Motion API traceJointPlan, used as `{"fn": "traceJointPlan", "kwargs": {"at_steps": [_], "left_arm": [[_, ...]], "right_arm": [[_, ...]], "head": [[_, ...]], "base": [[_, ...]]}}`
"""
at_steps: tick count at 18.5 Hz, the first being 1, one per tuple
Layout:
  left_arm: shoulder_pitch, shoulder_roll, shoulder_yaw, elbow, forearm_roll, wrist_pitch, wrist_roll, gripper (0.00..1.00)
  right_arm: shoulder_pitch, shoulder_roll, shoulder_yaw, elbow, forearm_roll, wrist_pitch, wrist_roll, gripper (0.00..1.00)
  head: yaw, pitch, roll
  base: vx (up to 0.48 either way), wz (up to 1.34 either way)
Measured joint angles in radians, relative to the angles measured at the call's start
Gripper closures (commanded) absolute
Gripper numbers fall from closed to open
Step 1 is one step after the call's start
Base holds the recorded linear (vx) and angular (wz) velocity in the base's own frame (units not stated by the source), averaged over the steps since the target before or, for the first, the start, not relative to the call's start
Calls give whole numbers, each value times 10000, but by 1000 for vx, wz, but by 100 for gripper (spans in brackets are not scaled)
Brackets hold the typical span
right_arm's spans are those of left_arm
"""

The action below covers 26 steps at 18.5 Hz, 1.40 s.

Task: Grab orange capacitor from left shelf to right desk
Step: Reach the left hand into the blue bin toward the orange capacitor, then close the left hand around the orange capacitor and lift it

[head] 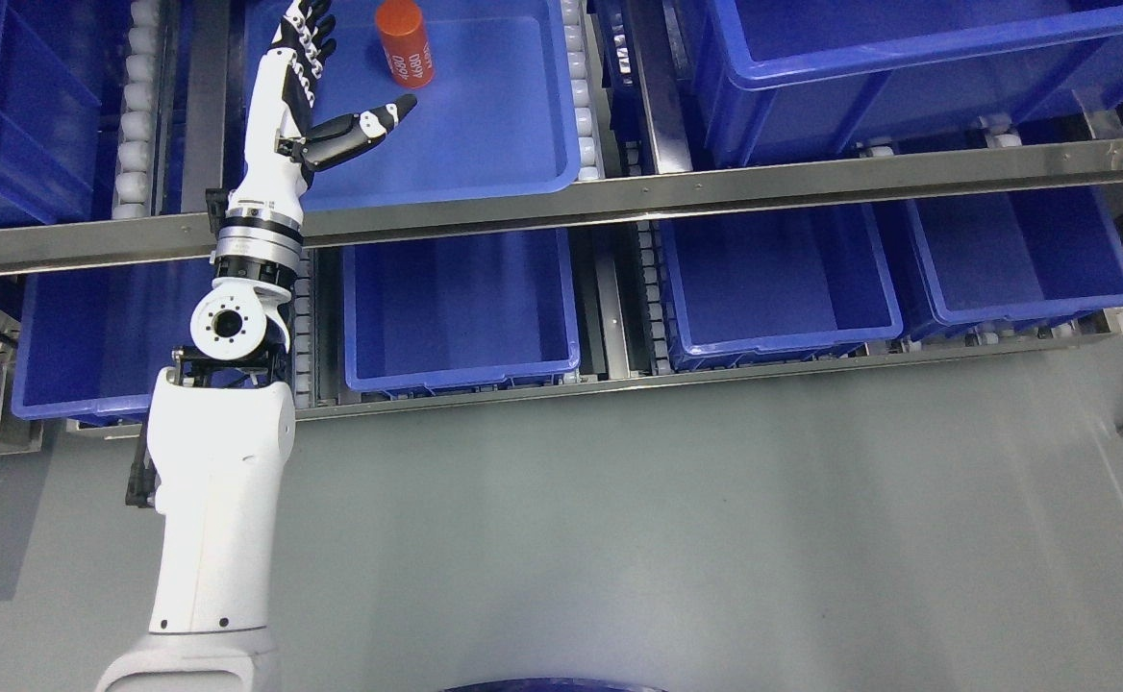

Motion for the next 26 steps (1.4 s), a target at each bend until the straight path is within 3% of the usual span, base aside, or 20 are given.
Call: {"fn": "traceJointPlan", "kwargs": {"at_steps": [14, 26], "left_arm": [[-1073, 0, -899, 1868, -190, -100, -1378, 3], [-1557, 0, -1503, 2701, -163, -72, -1754, 28]], "right_arm": [[-1, 0, 0, 0, 0, 0, 0, 0], [-1, 0, 0, 0, 0, 0, 0, 0]], "head": [[0, 0, 0], [0, 0, 0]], "base": [[68, 121], [113, 23]]}}
